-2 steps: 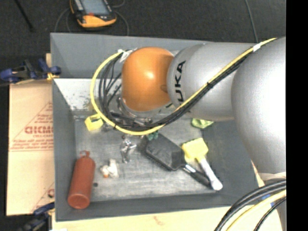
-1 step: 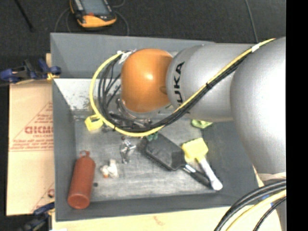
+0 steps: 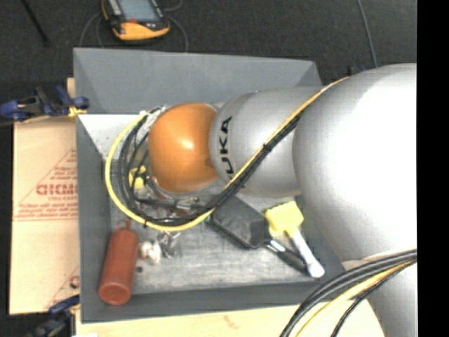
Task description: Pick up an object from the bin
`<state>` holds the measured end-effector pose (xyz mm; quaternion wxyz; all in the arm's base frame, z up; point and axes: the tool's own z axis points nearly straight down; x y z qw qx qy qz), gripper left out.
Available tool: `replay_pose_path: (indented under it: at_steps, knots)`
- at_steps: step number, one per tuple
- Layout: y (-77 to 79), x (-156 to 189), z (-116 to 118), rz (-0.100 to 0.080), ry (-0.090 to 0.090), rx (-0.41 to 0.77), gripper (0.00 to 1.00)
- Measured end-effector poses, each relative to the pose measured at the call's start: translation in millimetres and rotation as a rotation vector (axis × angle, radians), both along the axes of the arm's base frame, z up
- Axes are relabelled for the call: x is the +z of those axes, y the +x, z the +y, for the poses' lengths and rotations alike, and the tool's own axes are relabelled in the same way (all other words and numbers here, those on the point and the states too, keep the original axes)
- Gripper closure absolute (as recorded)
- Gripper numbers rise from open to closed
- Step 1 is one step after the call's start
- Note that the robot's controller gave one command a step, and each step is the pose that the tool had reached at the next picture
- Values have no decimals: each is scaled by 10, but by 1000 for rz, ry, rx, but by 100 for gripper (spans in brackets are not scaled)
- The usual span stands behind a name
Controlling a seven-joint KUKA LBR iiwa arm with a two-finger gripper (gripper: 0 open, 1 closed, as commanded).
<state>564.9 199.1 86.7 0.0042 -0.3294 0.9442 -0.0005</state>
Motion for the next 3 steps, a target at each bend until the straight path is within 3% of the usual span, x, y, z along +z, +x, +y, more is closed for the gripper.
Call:
replay_pose_path:
  at_steps: [1,2,3]
  knots:
    - [-6,-48,32,3,-5,16,100]
    - [-5,-48,31,3,-5,15,100]
    - [-16,495,67,10,-3,51,100]
